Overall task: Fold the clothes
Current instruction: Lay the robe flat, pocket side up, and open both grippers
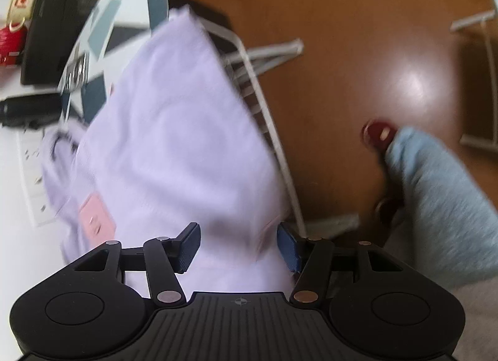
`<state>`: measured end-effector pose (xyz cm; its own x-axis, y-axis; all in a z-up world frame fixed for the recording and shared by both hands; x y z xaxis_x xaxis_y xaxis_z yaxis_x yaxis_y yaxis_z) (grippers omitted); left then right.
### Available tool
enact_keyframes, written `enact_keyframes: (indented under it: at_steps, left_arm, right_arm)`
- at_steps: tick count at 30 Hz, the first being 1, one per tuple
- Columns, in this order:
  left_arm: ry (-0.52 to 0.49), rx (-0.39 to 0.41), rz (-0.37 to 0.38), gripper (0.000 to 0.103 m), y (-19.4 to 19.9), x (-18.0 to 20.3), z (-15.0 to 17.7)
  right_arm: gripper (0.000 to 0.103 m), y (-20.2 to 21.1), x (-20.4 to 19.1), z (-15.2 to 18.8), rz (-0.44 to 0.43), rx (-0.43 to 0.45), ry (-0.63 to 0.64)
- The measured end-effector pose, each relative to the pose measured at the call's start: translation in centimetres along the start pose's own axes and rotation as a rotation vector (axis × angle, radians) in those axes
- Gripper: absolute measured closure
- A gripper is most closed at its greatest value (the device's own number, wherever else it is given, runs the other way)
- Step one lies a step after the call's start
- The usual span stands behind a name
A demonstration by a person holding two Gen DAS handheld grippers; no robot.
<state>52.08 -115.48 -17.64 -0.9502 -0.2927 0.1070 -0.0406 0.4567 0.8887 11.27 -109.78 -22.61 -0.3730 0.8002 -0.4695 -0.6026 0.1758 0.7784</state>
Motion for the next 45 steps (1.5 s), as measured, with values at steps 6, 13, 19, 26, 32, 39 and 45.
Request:
enact_keyframes:
  at_steps: [6, 13, 19, 26, 32, 39, 45]
  left_arm:
    - [0.037, -0.001, 0.021, 0.065, -2.3, 2.3, 1.5]
    - [0.071, 0.0, 0.067, 0.083, -2.6, 2.5, 1.0]
    - [0.136, -0.002, 0.07, 0.085, -3.5, 1.9, 0.9]
    - [0.096, 0.096, 0.074, 0.096, 0.6, 1.8, 1.6]
    - [0.059, 0.092, -0.039, 0.082, 1.2, 2.1, 2.4]
    - [-0.037, 0.149, -0.149, 0.039, 2.7, 5.1, 1.9]
    - [-0.129, 0.229, -0.106, 0.023, 3.7, 11.3, 1.0]
  right_arm:
    - [0.054, -1.5, 0.9, 1.2, 0.006, -0.068, -0.05]
    - [0.061, -4.2, 1.6, 0.7, -0.035, -0.095, -0.125]
    - [0.091, -4.1, 1.7, 0.3, -0.079, -0.061, -0.148]
    - [0.095, -1.0, 1.4, 0.7, -0.17, -0.089, -0.112]
    - [0.087, -2.3, 3.0, 0.9, -0.015, -0.108, -0.101]
    - [0.055, 0.1, 1.5, -1.1, 0.03, -0.019, -0.055]
    - [0.043, 6.5, -5.4, -4.6, -0.072, 0.193, 0.195]
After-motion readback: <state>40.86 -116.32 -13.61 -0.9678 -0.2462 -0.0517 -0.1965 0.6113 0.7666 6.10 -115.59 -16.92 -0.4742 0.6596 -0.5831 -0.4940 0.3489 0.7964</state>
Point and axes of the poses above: each gripper's, at about its wrist camera, not at the fingertips, and y roughly against the way its jaws point, x to its right, z to its underside, the point moved 6 cm from there along -y, roughly the way its jaws point, and after that the axes turned 15 degrees about -y, right-handed, at the moved point
